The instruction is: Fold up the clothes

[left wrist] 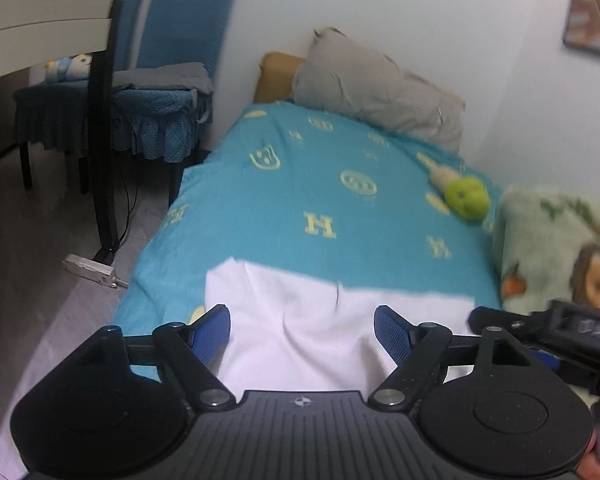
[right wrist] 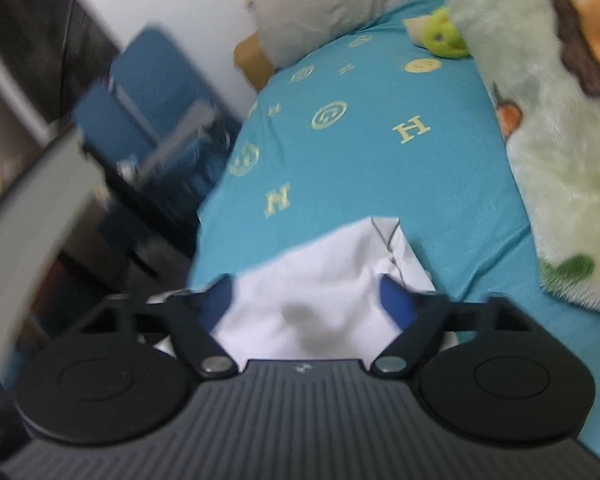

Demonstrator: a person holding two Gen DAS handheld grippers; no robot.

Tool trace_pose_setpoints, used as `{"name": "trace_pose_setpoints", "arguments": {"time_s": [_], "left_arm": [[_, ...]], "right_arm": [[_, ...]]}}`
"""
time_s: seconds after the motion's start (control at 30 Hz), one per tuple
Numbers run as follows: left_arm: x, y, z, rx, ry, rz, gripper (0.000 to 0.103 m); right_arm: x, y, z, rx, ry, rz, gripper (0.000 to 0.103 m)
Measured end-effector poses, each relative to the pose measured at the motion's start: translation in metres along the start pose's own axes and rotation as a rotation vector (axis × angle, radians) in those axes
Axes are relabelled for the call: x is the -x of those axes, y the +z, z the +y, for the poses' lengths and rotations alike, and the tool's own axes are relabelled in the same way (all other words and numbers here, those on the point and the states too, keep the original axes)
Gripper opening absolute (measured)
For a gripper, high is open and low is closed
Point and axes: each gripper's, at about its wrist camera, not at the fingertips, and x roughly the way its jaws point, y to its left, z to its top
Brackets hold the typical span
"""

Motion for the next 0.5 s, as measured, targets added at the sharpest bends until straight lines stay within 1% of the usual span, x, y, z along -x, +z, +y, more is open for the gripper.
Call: {"name": "trace_pose_setpoints", "arguments": {"time_s": [0.07,0.13,0.23,0.3,0.4,0.5], "left_arm": [[-0.009,-0.007,-0.003,-0.038,0.014,0.033,0.079],[-0.018,-0.014,-0.004,-0.066,0.022,0.06,0.079],[-0.024,-0.021,-0.001,-0.094,0.031,0.077,0.079],[-0.024,-0.024,0.0,-0.094,0.031,0.072,0.079],[-0.018,-0.03,-0.005,-0.127,0.042,0.045,0.079],[0.0,-0.035,-0.009,-0.136,0.07,0.005,0.077]], "right_arm": [[-0.01,-0.005,0.003,0.047,-0.012,0.021,0.054],[-0.023,-0.009,0.002,0.064,-0.027,0.038,0.053],[-0.036,-0.015,-0.002,0.094,-0.042,0.054,0.053],[-0.036,-0.02,-0.002,0.112,-0.039,0.042,0.053],[-0.033,-0.028,0.001,0.143,-0.05,0.015,0.053],[-0.016,-0.033,0.004,0.15,-0.057,-0.014,0.052]]}}
